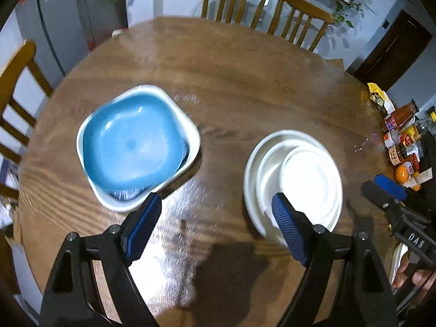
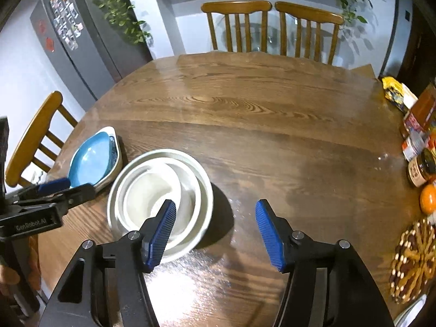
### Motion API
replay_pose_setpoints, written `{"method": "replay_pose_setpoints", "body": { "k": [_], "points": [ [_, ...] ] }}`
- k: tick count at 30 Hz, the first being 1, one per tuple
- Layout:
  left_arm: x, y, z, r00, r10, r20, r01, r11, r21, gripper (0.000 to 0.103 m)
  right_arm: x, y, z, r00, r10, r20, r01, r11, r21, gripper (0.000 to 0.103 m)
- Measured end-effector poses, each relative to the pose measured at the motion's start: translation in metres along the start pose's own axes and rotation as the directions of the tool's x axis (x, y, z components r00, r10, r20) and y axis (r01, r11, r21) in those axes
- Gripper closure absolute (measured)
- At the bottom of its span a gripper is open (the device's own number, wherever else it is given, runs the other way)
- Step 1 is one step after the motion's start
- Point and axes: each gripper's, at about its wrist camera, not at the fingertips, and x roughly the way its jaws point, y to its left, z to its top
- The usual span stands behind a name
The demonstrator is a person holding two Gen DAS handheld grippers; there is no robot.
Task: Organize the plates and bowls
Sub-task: 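Open both grippers and lift them away from the cup rim, then move both grippers to the nested bowl stack rim and close them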
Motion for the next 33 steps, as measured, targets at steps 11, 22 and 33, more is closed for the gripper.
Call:
{"method": "replay_pose_setpoints", "body": {
  "k": [11,22,33],
  "points": [
    [0.015,0.009,0.002,0.996,-0.003,-0.084,-0.005,0.996,-0.094,0.022,0.027,-0.015,-0.004,0.994,0.069,-0.090,-0.064,0.996,0.057,0.042],
    [0.031,0.003,0.011,0.989,-0.006,-0.146,-0.011,0.994,-0.111,0.025,0.047,-0.022,0.002,0.983,0.076,-0.166,-0.065,0.995,0.072,0.042],
    [0.045,0.001,0.017,0.982,0.004,-0.186,-0.025,0.994,-0.111,0.030,0.055,-0.026,0.010,0.978,0.042,-0.206,-0.032,0.998,0.054,0.042]
  ]
}}
